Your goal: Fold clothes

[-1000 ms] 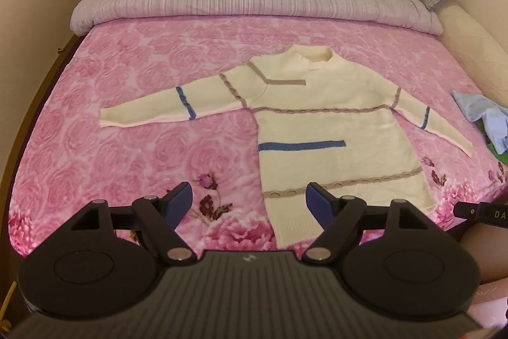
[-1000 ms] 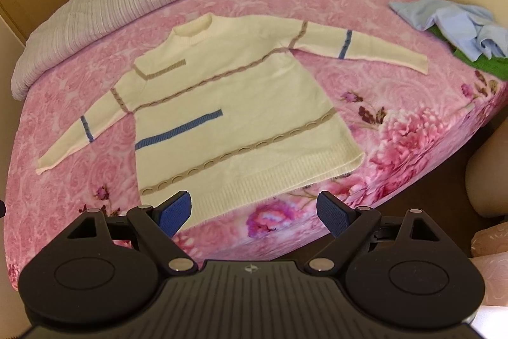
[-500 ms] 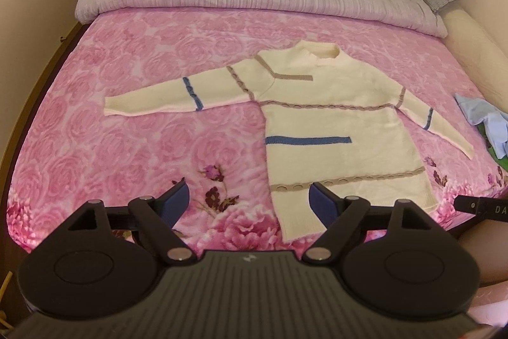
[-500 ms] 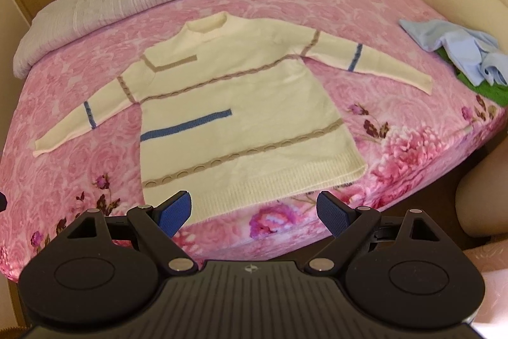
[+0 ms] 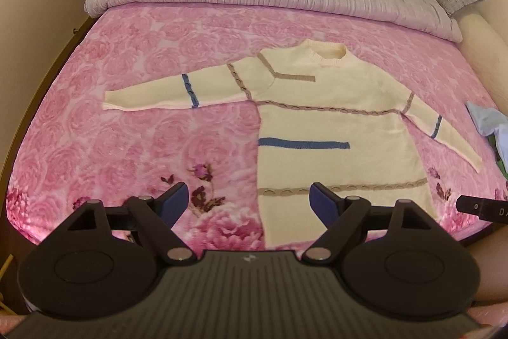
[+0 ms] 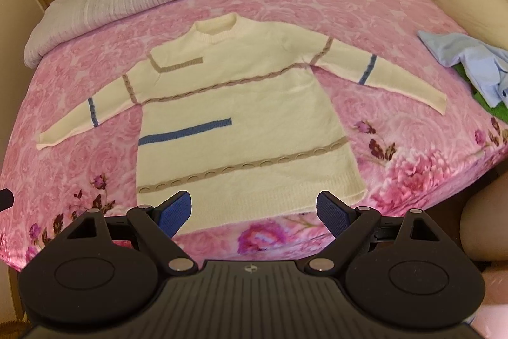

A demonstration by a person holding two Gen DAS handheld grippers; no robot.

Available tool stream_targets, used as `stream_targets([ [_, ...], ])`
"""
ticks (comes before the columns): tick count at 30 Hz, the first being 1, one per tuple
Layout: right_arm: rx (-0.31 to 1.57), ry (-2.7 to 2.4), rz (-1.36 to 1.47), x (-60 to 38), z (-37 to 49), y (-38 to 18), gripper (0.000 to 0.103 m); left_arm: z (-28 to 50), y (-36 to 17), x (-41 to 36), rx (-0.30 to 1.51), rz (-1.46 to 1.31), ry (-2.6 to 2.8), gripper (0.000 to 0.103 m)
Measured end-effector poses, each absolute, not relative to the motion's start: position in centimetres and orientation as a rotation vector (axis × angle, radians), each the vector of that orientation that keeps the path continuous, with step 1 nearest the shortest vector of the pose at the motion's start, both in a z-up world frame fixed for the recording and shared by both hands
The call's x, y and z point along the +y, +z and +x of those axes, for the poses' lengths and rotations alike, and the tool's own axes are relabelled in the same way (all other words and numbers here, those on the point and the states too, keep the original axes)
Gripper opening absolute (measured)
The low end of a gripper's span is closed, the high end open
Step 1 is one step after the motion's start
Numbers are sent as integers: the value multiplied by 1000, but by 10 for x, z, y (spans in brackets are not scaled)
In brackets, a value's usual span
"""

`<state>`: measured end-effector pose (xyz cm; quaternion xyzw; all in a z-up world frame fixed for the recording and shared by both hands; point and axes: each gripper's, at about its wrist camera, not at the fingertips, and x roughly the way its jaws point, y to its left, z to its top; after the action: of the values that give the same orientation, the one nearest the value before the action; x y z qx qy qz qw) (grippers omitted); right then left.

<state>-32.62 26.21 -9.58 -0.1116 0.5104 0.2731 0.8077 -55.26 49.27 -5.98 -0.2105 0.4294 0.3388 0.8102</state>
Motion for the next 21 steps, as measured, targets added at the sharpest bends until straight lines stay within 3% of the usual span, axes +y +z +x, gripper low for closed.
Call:
stream_targets([
  [9, 1094, 658, -307, 239, -256, -96, 88, -500, -68, 457, 912, -531, 803, 82],
  [21, 1252, 648, -327, 238, -197, -166, 88, -524, -132, 492, 897, -796, 898, 82],
])
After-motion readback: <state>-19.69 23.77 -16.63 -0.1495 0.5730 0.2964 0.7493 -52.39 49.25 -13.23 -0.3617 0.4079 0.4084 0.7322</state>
